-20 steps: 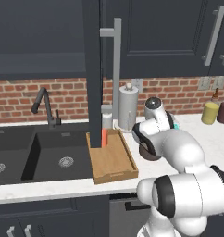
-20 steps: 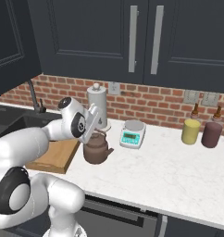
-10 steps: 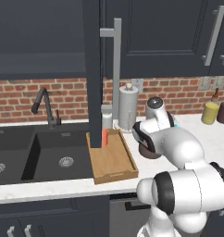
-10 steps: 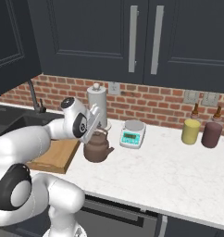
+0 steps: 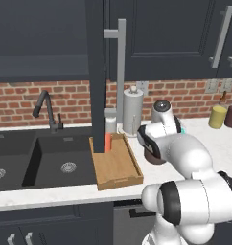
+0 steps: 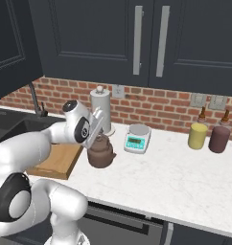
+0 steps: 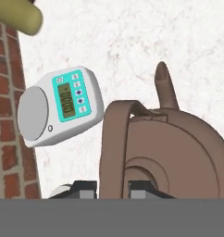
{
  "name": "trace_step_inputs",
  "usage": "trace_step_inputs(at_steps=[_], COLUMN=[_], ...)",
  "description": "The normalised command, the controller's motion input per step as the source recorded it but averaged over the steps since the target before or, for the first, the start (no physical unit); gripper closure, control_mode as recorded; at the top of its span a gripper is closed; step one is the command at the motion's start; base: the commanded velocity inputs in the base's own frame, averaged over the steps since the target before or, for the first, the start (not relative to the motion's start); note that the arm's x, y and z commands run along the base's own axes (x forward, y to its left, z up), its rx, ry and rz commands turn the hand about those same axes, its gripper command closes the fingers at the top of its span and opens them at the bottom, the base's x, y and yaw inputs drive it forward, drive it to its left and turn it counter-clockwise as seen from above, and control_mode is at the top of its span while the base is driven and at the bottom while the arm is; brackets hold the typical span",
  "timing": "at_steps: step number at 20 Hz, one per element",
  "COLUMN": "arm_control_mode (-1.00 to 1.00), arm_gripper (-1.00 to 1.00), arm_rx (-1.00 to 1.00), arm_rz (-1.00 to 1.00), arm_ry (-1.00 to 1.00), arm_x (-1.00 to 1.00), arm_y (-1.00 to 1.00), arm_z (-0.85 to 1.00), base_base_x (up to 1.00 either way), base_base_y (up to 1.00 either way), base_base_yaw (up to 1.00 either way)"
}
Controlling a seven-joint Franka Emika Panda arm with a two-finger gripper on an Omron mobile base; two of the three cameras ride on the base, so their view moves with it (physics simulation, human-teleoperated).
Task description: Pick the kettle from the counter and place it on the tray. Then pick the mug from the cabinet and place it on the tray. Then close the cabinet doors.
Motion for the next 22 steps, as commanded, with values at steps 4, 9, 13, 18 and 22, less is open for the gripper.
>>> trace_step_inputs(at_steps=[4, 9, 13, 18, 22], arm_control_mode=[-1.00, -1.00, -1.00, -1.00, -1.00], arm_gripper=[1.00, 1.00, 1.00, 1.00, 1.00], arm_rx=[0.00, 0.00, 0.00, 0.00, 0.00], arm_rz=[0.00, 0.00, 0.00, 0.00, 0.00], arm_ry=[0.00, 0.00, 0.00, 0.00, 0.00], arm_x=[-0.31, -0.27, -0.09, -0.04, -0.11], arm_y=[0.18, 0.20, 0.29, 0.32, 0.35], arm_z=[0.15, 0.29, 0.24, 0.18, 0.03], base_base_x=[0.00, 0.00, 0.00, 0.00, 0.00], base_base_y=[0.00, 0.00, 0.00, 0.00, 0.00], base_base_yaw=[0.00, 0.00, 0.00, 0.00, 0.00])
